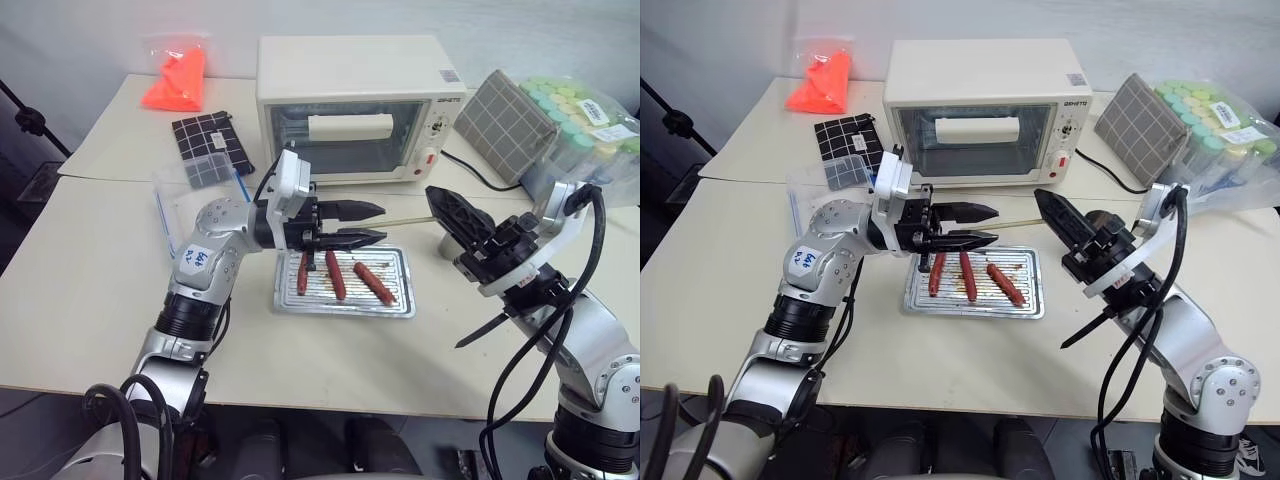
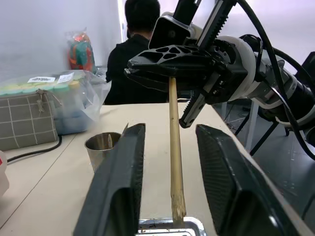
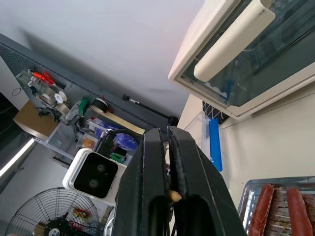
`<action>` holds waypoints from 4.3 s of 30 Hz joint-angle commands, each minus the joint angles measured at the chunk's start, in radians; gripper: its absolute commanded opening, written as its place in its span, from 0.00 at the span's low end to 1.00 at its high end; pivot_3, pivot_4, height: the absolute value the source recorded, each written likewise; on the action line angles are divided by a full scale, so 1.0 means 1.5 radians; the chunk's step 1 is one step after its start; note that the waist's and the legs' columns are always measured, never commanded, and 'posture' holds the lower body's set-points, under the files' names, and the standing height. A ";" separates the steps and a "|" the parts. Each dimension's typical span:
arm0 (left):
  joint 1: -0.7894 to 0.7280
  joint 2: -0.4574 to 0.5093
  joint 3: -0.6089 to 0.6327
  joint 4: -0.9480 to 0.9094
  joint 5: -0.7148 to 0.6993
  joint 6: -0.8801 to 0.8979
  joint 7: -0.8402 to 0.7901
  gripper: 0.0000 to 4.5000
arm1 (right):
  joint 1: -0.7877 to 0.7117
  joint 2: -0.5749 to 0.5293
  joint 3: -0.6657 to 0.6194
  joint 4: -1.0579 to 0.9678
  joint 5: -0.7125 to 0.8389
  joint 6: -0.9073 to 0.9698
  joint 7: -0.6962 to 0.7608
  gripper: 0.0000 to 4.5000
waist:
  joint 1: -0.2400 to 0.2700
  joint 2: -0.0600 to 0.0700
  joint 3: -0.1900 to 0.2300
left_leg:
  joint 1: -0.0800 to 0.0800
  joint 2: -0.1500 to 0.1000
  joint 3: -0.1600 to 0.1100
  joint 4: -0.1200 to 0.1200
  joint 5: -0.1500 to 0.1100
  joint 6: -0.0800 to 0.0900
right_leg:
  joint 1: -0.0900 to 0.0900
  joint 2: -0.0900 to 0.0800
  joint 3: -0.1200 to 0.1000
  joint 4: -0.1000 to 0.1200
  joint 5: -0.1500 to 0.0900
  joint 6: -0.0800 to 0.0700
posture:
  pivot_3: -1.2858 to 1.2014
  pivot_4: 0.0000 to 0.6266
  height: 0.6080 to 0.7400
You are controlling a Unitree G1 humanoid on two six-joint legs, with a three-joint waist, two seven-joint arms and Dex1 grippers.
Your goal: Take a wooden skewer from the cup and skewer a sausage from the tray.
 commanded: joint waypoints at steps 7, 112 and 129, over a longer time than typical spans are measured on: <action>-0.015 -0.014 0.020 -0.007 -0.001 -0.008 0.016 0.01 | 0.001 0.004 0.000 -0.040 0.016 -0.022 0.005 0.00 | 0.000 0.000 0.000 | 0.000 0.000 0.000 0.000 0.000 0.000 | 0.000 0.000 0.000 0.000 0.000 0.000 | 0.52 0.24 1.00; 0.186 0.402 0.093 -0.235 -0.081 0.141 -0.147 0.00 | -0.249 -0.547 0.246 0.118 -0.712 0.287 1.038 0.15 | -0.009 0.000 0.001 | -0.007 -0.001 0.000 0.004 0.000 0.004 | -0.010 -0.001 0.000 0.004 0.000 -0.001 | 0.52 0.24 1.00; 0.070 0.300 0.009 -0.169 -0.022 0.083 -0.174 0.00 | -0.249 -0.540 0.242 0.081 -0.680 0.311 1.050 0.15 | 0.001 0.000 0.001 | -0.008 -0.001 0.000 0.007 -0.001 0.004 | -0.010 -0.001 0.000 0.005 0.000 -0.001 | 0.52 0.24 1.00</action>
